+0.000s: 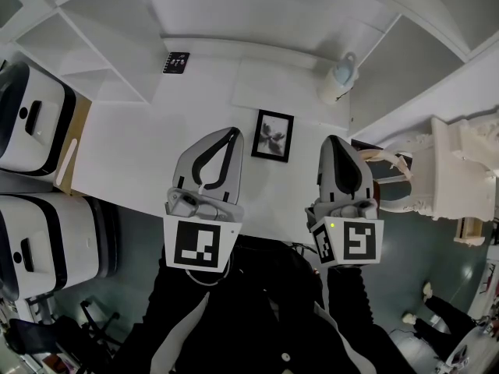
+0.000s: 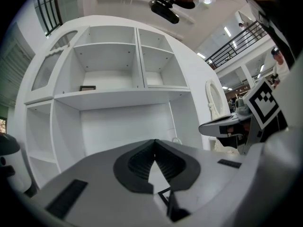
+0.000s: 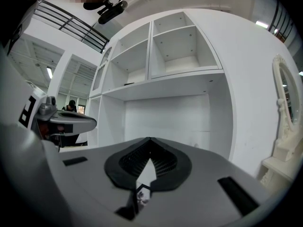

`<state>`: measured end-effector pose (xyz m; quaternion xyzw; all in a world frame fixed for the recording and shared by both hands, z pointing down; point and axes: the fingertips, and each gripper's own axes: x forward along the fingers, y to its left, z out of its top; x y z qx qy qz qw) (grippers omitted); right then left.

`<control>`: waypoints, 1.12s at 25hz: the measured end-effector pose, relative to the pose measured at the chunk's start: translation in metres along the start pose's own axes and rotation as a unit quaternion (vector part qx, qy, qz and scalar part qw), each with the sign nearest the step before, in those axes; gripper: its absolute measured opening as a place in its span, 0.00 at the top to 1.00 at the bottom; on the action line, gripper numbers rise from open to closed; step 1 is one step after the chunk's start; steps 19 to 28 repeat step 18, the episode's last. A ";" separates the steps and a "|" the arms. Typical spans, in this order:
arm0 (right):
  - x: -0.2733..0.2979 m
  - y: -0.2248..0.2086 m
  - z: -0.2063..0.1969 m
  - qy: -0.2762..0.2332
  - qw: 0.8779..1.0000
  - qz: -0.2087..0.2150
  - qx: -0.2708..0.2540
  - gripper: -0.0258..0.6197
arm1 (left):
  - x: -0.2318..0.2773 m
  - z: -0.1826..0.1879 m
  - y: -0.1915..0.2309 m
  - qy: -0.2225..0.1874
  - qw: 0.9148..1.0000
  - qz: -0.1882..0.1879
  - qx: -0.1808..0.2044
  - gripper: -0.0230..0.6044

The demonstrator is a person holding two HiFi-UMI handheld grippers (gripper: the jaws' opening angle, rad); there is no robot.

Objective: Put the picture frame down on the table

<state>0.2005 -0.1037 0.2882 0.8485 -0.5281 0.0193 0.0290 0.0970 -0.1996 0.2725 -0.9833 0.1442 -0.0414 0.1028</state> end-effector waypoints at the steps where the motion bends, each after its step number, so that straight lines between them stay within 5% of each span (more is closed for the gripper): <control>1: 0.000 0.000 -0.001 0.002 1.000 0.001 0.000 0.96 | 0.000 0.000 0.000 0.000 1.000 -0.001 0.002 0.96; 28: 0.008 0.008 -0.009 0.013 1.000 0.020 0.008 0.96 | -0.006 -0.001 0.008 0.000 1.000 0.015 0.006 0.96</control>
